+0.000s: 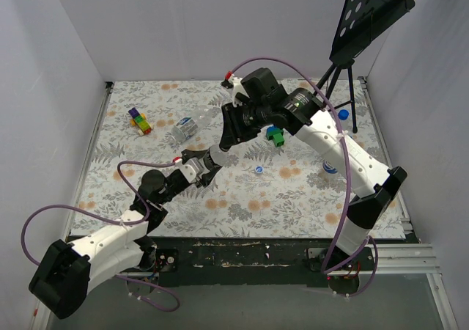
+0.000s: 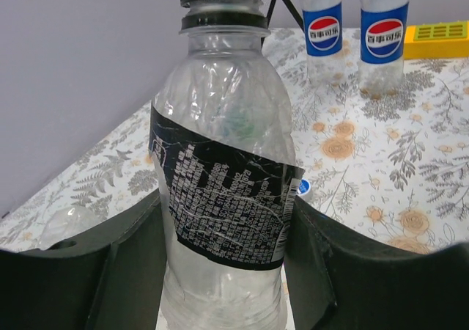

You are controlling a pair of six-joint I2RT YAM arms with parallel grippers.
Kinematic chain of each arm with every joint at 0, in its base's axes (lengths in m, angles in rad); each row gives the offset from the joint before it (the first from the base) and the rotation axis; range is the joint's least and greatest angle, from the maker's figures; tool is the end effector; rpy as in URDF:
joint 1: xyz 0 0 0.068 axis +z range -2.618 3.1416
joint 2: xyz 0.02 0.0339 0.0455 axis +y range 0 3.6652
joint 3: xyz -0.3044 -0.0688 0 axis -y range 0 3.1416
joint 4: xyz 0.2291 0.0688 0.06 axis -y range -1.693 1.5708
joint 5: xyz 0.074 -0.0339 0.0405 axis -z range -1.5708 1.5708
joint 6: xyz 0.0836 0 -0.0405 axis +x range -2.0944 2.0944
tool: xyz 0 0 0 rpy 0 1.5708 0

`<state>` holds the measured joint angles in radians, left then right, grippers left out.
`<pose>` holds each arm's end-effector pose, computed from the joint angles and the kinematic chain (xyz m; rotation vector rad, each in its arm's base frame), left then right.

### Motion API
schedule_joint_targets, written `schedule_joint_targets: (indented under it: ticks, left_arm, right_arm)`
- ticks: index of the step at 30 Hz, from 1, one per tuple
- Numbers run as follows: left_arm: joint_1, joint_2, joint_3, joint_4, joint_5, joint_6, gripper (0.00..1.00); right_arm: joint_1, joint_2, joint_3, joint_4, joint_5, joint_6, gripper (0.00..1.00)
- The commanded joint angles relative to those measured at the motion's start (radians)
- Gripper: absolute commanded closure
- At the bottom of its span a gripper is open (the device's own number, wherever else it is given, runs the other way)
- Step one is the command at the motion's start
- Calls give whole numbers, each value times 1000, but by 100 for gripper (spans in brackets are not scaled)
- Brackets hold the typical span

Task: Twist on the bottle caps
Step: Screw the bottle cap onto the plastic bottle.

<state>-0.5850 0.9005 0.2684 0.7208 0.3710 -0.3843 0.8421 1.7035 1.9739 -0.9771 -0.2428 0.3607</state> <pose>0.1521 -0.1371 0.2785 0.4711 1.5089 -1.0456 0.2401 0.2991 0.4335 -0.7080 2.3143 0.8735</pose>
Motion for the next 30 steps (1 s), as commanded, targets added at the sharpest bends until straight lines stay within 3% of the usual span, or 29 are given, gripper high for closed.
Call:
schedule_joint_targets:
  ticks: [1,12,29,30]
  left_arm:
    - [-12,17,26,91,-17,-36,73]
    - [20,66,34,115,-30,-120,76]
    - [34,71,49,97,-1,-123,79]
    - [45,71,48,112,-7,-143,80]
  right_arm:
    - [-6,-5,95,23,13,-9,81]
    - [-40,-42,99,61,-12,-52,81]
    - [-78,-31,57,175,-127,-82,81]
    - [-81,-19,86,164,-133,-83,21]
